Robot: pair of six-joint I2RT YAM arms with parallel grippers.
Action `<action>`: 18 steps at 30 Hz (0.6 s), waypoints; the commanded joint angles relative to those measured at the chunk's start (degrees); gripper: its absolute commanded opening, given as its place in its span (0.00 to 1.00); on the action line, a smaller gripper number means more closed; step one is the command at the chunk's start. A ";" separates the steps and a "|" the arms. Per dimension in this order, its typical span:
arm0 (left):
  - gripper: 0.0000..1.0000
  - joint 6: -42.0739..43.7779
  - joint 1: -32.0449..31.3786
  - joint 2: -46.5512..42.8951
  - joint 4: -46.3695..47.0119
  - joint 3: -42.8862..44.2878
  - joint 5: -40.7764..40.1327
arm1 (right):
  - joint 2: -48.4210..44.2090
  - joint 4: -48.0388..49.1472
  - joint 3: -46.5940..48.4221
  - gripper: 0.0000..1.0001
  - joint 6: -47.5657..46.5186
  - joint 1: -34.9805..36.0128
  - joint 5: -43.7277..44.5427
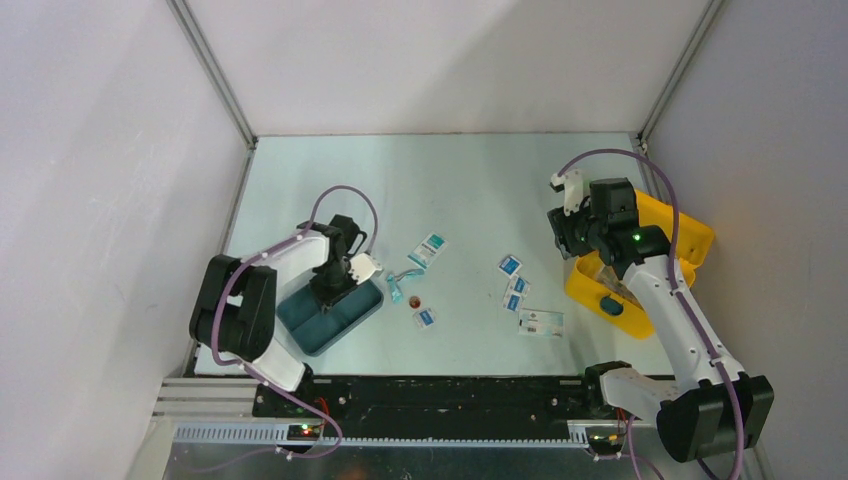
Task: Organize the medicine kit
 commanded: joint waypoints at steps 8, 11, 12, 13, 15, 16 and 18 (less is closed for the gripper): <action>0.00 5.10 0.33 -4.92 1.95 -0.77 -2.55 | -1.38 1.61 1.92 0.50 -0.98 0.42 0.62; 0.00 7.32 0.26 -7.58 1.94 -1.34 -0.80 | -0.93 2.06 1.89 0.50 -0.86 0.63 0.19; 0.00 8.21 0.12 -7.98 1.93 -1.49 -0.07 | -0.67 2.14 1.93 0.50 -0.85 0.78 0.05; 0.00 8.64 -0.44 -8.55 1.92 -1.77 1.24 | -0.57 2.28 1.95 0.50 -0.77 0.83 -0.01; 0.00 9.90 -1.90 -8.71 1.93 -2.18 2.48 | -0.18 2.50 1.97 0.50 -0.81 1.13 -0.09; 0.00 10.33 -2.50 -8.51 1.95 -2.23 3.42 | -0.02 2.56 1.95 0.49 -0.91 1.43 0.02; 0.00 10.21 -4.80 -7.09 1.98 -2.12 4.46 | 0.34 2.18 2.39 0.50 -1.16 1.85 0.25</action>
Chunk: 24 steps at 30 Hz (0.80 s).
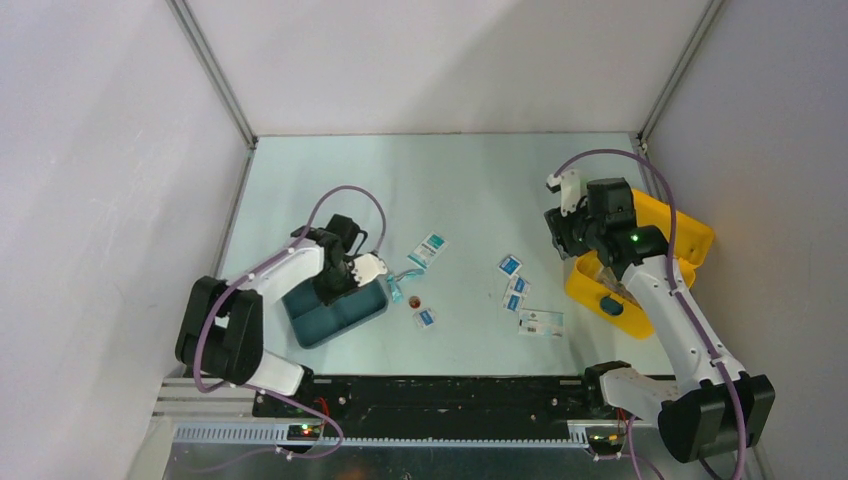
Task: Organize the medicine kit
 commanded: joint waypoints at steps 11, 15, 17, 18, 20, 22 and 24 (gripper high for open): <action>0.00 1.48 -12.01 10.65 0.51 1.63 -2.00 | 0.10 0.55 3.57 0.50 -0.97 1.50 1.15; 0.00 1.10 -14.54 13.28 0.49 5.77 0.16 | 0.02 0.60 3.57 0.50 -1.24 1.71 1.25; 0.00 1.05 -16.06 14.11 0.52 7.67 1.10 | -0.07 0.69 3.64 0.49 -1.47 1.78 1.66; 0.00 1.04 -17.18 14.73 0.50 8.74 1.36 | -0.08 0.75 3.64 0.50 -1.56 1.88 1.82; 0.00 0.89 -19.25 15.60 0.49 10.16 1.86 | -0.24 0.79 3.63 0.50 -1.91 1.93 2.34; 0.00 0.71 -20.92 16.41 0.48 11.37 1.96 | -0.38 0.86 3.56 0.50 -2.07 1.90 2.72; 0.00 -0.04 -22.56 17.31 0.54 12.80 1.97 | -0.43 0.93 3.56 0.50 -2.10 1.86 2.84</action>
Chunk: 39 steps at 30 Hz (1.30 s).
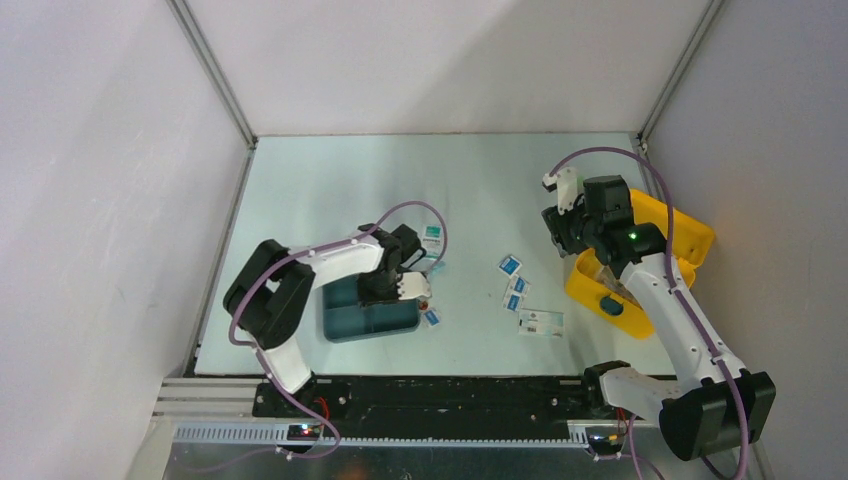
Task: Organize the medicine kit
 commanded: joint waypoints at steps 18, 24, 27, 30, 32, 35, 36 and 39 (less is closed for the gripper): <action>0.44 -5.00 -6.02 -6.04 3.57 3.63 6.09 | 3.60 -4.97 6.72 0.59 -5.73 5.17 -6.80; 0.48 -8.22 -1.09 -18.57 3.54 -1.90 5.70 | 9.34 -6.76 10.91 0.70 -6.88 14.81 -11.90; 0.50 -11.59 2.91 -26.36 3.66 -1.93 7.80 | 13.34 -5.14 13.05 0.71 -8.58 20.42 -8.97; 0.53 -18.53 8.44 -30.63 5.43 -0.37 8.16 | 16.13 -0.42 13.23 0.71 -8.97 24.97 -8.21; 0.58 -24.02 11.92 -32.57 6.56 1.15 6.94 | 17.73 3.72 13.43 0.72 -8.62 26.38 -12.61; 0.65 -33.21 19.36 -33.46 7.56 2.71 8.56 | 22.10 6.20 15.46 0.71 -9.35 29.49 -15.52; 0.65 -36.26 21.00 -33.34 7.56 3.09 12.66 | 24.24 6.55 16.40 0.70 -10.42 30.24 -16.42; 0.71 -39.80 28.06 -32.97 7.48 3.50 16.62 | 28.77 6.81 18.27 0.63 -13.57 34.47 -17.84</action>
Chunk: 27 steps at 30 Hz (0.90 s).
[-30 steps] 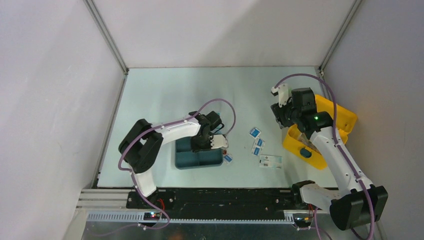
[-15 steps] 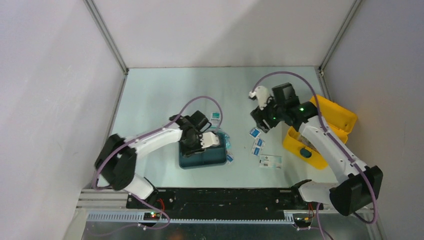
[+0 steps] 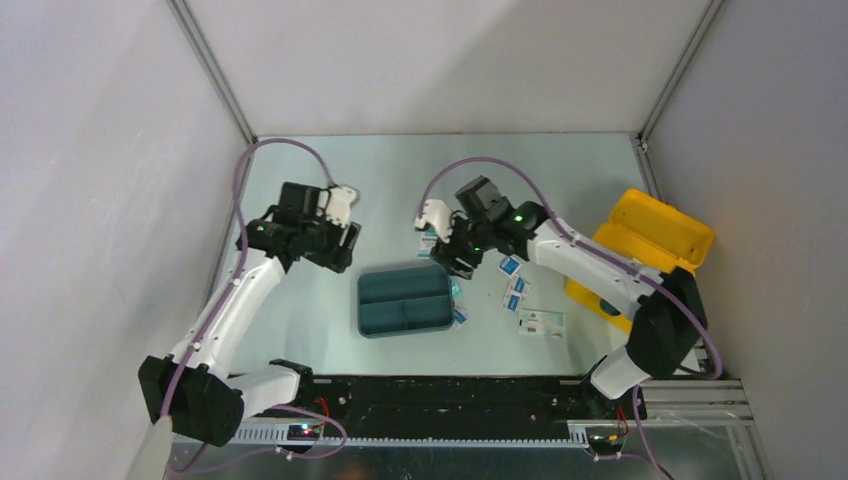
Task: Organize the medicine kit
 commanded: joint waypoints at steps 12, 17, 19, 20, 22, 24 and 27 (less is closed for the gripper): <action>0.71 -15.45 18.80 0.97 1.46 2.72 10.66 | 21.71 3.92 11.35 0.50 -10.84 13.78 0.24; 0.71 -15.33 19.16 0.40 1.70 2.42 11.99 | 25.52 2.71 13.30 0.48 -11.35 13.92 0.70; 0.71 -15.31 19.25 0.29 1.75 2.45 12.19 | 27.39 2.43 14.13 0.47 -11.48 13.97 1.23; 0.71 -15.25 19.25 0.23 1.82 2.48 12.25 | 27.77 2.31 14.30 0.47 -11.54 13.97 1.52; 0.70 -15.16 19.29 0.19 1.87 2.49 12.30 | 28.80 2.44 14.59 0.44 -11.59 13.97 1.92; 0.70 -15.19 19.30 0.25 1.82 2.49 12.32 | 29.46 2.47 14.85 0.42 -11.66 13.91 2.09; 0.70 -15.12 19.34 0.32 1.86 2.50 12.37 | 30.28 2.13 15.17 0.37 -11.68 13.97 2.01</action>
